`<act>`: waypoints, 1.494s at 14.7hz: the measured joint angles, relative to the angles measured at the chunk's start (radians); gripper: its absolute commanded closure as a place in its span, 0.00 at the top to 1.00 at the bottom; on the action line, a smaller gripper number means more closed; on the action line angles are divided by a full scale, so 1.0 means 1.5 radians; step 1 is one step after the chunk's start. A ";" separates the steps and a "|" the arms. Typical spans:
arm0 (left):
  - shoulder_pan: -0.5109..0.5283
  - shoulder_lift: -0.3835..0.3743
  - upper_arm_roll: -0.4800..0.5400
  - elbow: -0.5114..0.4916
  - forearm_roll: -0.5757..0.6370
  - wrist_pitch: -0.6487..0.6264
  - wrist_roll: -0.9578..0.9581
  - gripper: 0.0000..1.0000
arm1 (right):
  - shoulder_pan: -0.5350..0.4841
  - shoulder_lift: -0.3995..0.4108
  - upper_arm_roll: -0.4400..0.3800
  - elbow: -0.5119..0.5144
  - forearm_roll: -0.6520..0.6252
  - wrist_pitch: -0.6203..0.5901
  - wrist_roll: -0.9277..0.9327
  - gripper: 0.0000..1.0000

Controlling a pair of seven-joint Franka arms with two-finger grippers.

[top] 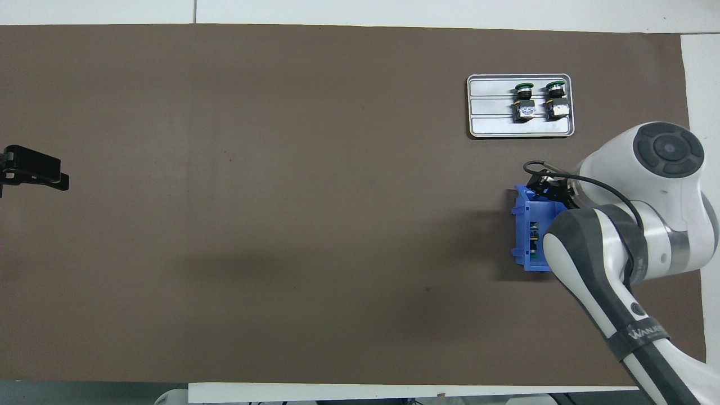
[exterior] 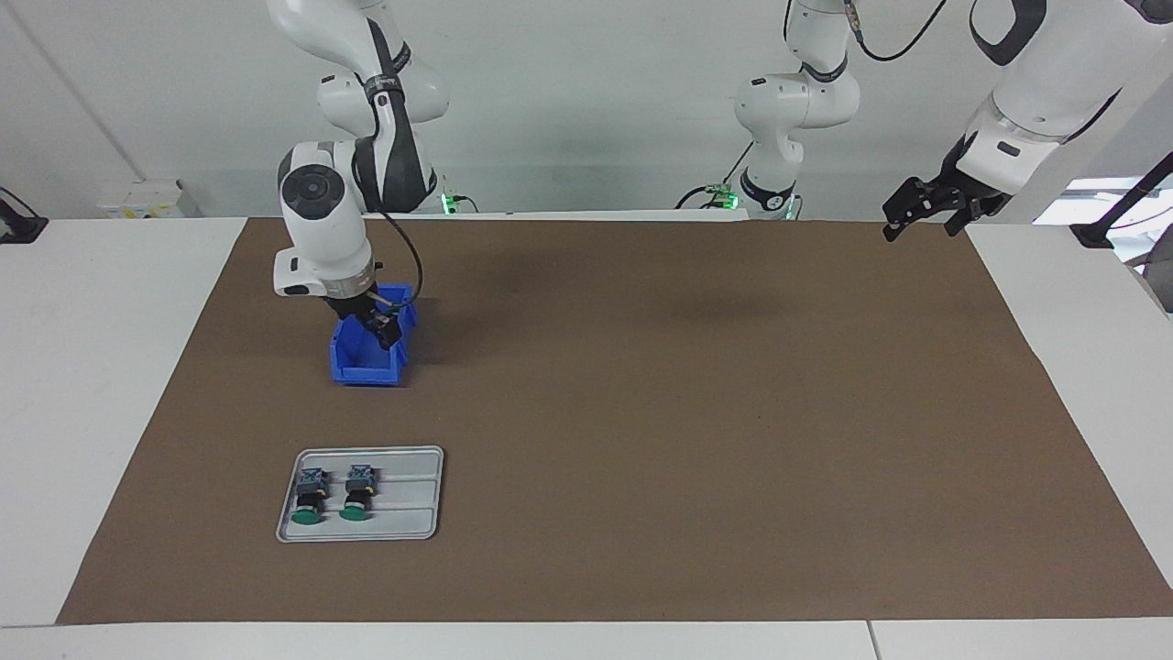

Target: Place and press button with both arms

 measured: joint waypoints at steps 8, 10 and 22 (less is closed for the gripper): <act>0.000 0.000 0.000 0.000 0.000 0.000 0.000 1.00 | 0.000 -0.049 0.001 0.130 0.106 -0.086 -0.251 0.99; 0.000 0.000 0.000 0.000 0.000 0.000 0.000 1.00 | 0.000 -0.060 0.001 0.185 0.146 -0.134 -0.282 0.99; 0.000 0.000 0.000 0.000 0.000 0.000 0.000 1.00 | -0.060 -0.077 -0.008 0.254 0.131 -0.272 -0.385 0.99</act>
